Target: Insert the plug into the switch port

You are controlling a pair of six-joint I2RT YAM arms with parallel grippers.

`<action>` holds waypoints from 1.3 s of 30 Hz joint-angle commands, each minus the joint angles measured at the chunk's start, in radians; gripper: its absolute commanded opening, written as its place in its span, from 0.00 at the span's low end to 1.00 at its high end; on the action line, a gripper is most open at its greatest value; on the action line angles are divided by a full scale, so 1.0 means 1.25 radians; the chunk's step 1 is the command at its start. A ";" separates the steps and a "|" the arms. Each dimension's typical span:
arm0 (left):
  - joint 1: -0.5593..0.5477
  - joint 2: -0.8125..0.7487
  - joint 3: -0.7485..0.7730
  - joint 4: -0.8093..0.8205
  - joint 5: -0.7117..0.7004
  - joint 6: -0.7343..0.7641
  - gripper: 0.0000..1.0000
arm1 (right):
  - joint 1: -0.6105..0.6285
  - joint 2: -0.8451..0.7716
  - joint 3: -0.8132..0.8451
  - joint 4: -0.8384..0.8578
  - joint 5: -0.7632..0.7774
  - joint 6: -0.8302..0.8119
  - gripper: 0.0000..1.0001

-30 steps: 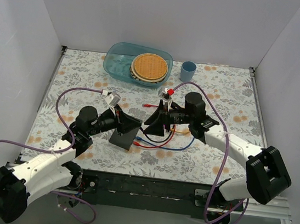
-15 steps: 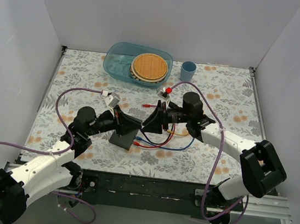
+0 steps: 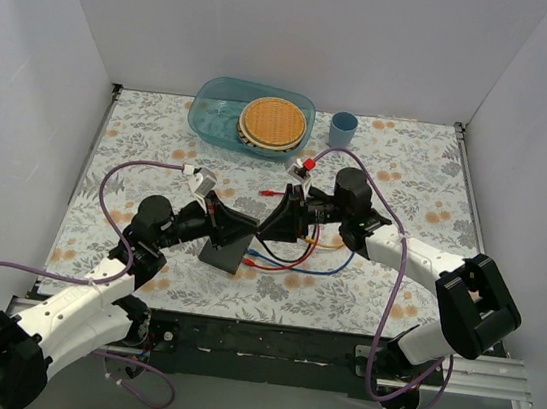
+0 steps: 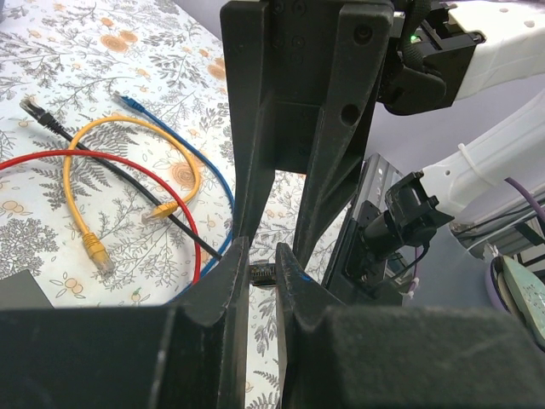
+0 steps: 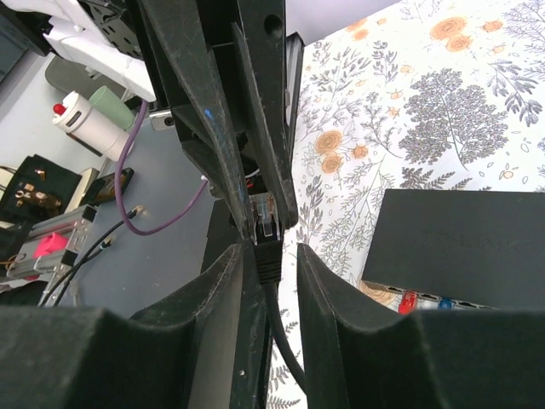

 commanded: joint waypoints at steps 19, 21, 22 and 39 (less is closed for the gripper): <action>-0.002 -0.024 0.007 0.045 0.006 -0.027 0.00 | 0.000 -0.003 -0.014 0.024 -0.051 -0.011 0.01; -0.002 -0.029 0.004 0.050 0.004 -0.030 0.00 | 0.000 0.000 -0.014 0.027 -0.051 -0.007 0.05; -0.002 -0.029 0.003 0.050 0.005 -0.031 0.00 | 0.000 0.001 -0.014 0.027 -0.052 -0.006 0.12; -0.002 -0.027 0.005 0.051 0.017 -0.039 0.00 | 0.006 0.011 -0.020 0.103 -0.057 0.048 0.38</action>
